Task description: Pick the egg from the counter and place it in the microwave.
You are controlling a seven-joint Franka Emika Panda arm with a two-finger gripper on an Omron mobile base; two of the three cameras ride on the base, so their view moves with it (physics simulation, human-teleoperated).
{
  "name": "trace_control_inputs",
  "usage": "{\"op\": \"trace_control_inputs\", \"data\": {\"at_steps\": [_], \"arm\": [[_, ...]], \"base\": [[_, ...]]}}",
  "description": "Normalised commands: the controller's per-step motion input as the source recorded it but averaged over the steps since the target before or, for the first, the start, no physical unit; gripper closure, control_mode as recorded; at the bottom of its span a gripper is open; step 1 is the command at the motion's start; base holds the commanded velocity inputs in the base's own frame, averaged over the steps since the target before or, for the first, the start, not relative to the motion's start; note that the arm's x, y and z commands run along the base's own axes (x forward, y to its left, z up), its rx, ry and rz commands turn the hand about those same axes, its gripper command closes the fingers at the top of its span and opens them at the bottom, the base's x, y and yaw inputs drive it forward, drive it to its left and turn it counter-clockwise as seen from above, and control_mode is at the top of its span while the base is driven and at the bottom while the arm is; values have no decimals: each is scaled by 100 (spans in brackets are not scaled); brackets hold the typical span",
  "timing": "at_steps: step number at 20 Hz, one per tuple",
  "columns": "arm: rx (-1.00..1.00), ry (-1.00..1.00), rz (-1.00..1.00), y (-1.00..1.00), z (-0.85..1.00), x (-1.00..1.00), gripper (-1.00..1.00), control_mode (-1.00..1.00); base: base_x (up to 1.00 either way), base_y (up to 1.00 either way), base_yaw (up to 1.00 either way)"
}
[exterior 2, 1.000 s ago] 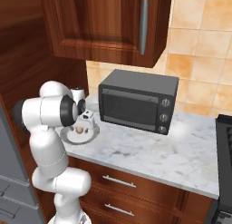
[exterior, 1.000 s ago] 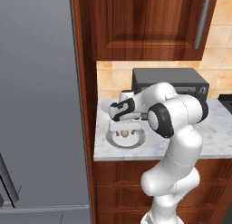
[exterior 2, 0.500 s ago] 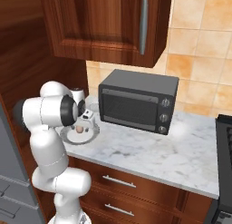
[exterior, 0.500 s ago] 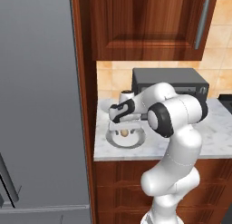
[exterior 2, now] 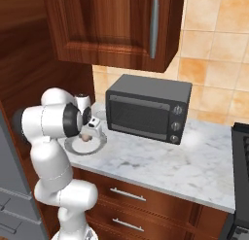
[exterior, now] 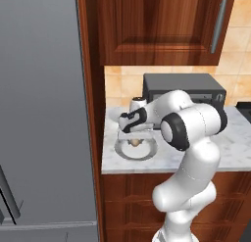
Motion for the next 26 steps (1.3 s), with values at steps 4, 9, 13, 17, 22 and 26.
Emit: {"op": "trace_control_inputs", "data": {"at_steps": [4,9,13,17,22,26], "arm": [[11,-9,0,-16,89,-44,100,-100],[2,0,0,-34,100,-97,100,-100],[1,-1,0,-61,100,-100,100,-100],[0,-3,0,-40,94,-100,100,-100],[0,-13,0,-31,73,-100,100,-100],[-2,-6,1,-10,74,-100,100,-100]], "base": [[0,0,0],[0,0,0],[0,0,0],[0,0,0],[0,0,0],[0,0,0]]}}
